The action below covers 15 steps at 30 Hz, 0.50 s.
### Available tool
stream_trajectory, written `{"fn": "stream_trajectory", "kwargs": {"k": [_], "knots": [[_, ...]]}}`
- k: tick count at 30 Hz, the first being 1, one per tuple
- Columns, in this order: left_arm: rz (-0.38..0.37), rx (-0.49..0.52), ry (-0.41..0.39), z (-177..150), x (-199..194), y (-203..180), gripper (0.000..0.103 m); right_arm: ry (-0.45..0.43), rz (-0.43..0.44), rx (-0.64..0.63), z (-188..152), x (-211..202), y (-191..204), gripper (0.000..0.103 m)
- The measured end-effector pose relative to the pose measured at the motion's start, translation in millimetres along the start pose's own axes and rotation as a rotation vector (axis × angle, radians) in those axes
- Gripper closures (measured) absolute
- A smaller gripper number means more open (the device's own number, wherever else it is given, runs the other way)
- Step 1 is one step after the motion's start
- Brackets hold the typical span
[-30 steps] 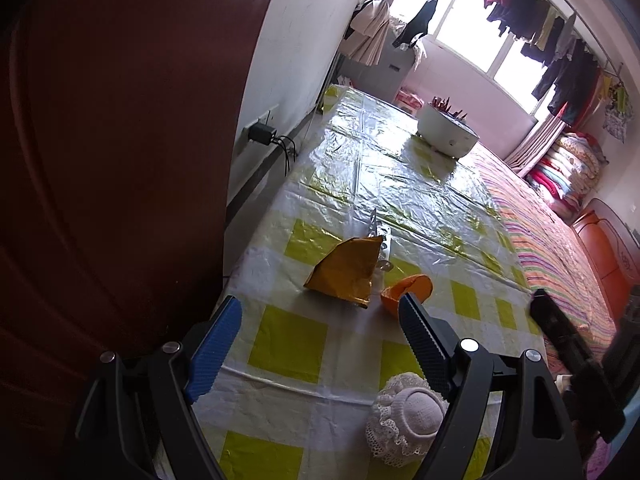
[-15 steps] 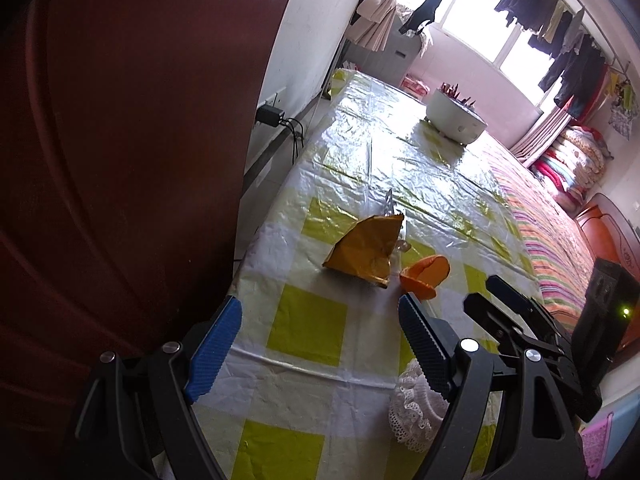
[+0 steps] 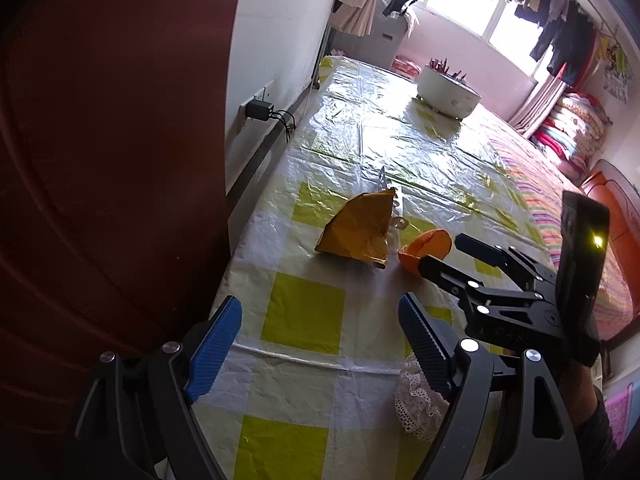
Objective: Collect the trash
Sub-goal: 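Grasp the orange peel with right gripper while left gripper grasps brown paper wrapper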
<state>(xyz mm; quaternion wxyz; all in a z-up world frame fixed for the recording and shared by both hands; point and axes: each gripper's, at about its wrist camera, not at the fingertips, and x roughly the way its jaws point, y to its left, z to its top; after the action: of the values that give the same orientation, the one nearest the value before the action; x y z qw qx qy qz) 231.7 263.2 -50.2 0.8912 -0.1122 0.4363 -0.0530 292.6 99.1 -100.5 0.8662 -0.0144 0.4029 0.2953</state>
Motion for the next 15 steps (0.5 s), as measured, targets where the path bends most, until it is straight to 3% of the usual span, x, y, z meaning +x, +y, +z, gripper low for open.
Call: {"fn": "stream_trajectory", "kwargs": {"k": [5, 8, 15], "knots": [[0.001, -0.003, 0.012, 1, 3, -1, 0.025, 0.024, 0.005, -0.023, 5, 9, 7, 0.023], [-0.002, -0.01, 0.021, 2, 5, -3, 0.025, 0.05, -0.004, -0.012, 4, 12, 3, 0.043], [0.003, -0.008, 0.036, 3, 12, -7, 0.025, 0.032, 0.019, 0.001, 2, 3, 0, 0.071]]}}
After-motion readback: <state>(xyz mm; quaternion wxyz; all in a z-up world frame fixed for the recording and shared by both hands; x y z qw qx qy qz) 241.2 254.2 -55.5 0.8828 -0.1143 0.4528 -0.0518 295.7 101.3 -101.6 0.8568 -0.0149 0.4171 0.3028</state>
